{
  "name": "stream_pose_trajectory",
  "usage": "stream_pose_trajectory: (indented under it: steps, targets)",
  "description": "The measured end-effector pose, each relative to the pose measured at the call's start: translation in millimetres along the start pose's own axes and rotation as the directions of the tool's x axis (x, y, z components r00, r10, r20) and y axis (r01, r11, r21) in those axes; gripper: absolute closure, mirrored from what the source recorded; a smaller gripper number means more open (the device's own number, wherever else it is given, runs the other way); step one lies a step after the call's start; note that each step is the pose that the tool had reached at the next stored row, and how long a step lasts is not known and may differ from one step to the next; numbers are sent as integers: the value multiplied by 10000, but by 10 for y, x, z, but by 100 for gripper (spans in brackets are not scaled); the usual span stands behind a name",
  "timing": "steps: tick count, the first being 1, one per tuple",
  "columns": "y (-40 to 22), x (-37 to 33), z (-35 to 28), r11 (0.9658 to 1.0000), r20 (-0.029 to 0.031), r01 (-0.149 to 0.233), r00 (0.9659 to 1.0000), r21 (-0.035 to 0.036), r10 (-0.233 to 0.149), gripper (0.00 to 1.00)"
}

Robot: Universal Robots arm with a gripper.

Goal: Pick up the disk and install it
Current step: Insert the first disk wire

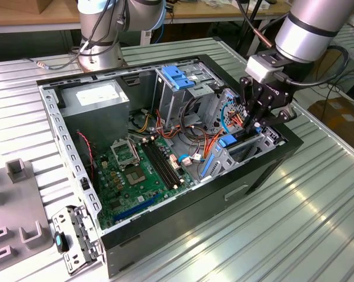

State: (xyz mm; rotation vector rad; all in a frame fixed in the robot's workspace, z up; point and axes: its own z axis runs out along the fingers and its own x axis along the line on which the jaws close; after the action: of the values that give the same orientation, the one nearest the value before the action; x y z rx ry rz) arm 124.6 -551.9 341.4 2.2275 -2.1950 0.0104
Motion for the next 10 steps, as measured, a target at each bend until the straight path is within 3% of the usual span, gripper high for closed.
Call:
stream_pose_trajectory:
  steps: [5,10]
  targets:
    - [-3,1,-86,10000,-1,0,10000,0,0,76]
    - [-3,1,-95,10000,-1,-1,10000,0,1,77]
